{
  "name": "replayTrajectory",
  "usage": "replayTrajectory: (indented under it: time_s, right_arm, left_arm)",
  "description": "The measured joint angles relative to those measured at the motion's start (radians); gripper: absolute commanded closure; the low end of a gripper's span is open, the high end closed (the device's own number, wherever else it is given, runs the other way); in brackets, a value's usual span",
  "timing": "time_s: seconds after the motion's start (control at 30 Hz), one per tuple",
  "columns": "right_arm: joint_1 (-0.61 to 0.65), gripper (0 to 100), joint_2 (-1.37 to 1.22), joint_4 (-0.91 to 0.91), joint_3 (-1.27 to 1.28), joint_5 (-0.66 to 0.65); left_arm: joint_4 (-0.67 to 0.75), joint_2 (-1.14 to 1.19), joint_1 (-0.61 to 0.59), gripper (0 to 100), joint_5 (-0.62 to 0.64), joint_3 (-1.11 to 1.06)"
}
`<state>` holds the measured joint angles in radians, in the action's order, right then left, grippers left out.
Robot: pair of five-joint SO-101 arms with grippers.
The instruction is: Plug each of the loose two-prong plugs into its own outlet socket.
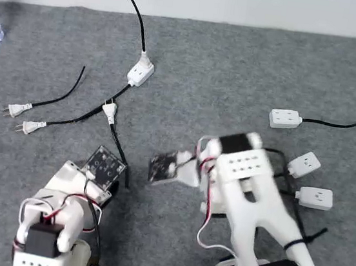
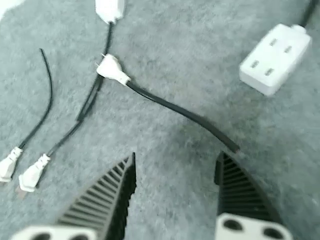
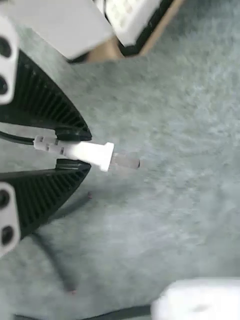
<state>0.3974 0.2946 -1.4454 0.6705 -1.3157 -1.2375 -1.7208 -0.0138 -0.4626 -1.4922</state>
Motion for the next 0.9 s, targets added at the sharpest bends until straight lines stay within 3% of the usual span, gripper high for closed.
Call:
replayTrajectory:
  time_s: [0.2, 0.37, 0.43, 0.57, 0.63, 0.9]
  right_arm:
    - [0.034, 99.0, 0.000, 0.292, 0.160, 0.083]
    - [0.058, 98.4, 0.000, 0.427, 0.224, 0.198]
    - [0.058, 92.4, 0.000, 0.485, 0.253, 0.269]
    - [0.060, 66.1, 0.002, 0.552, 0.307, 0.345]
    - [0.066, 57.5, 0.003, 0.562, 0.318, 0.354]
    - [0.063, 56.2, 0.005, 0.565, 0.318, 0.358]
  left_arm:
    - [0.058, -0.074, -0.014, 76, 0.048, -0.094]
    - [0.075, -0.074, -0.014, 76, 0.060, -0.118]
    - [0.075, -0.074, -0.014, 76, 0.060, -0.123]
    - [0.087, -0.074, -0.018, 76, 0.060, -0.146]
    - [0.107, -0.074, -0.018, 76, 0.060, -0.166]
    - [0.130, -0.074, -0.017, 76, 0.060, -0.176]
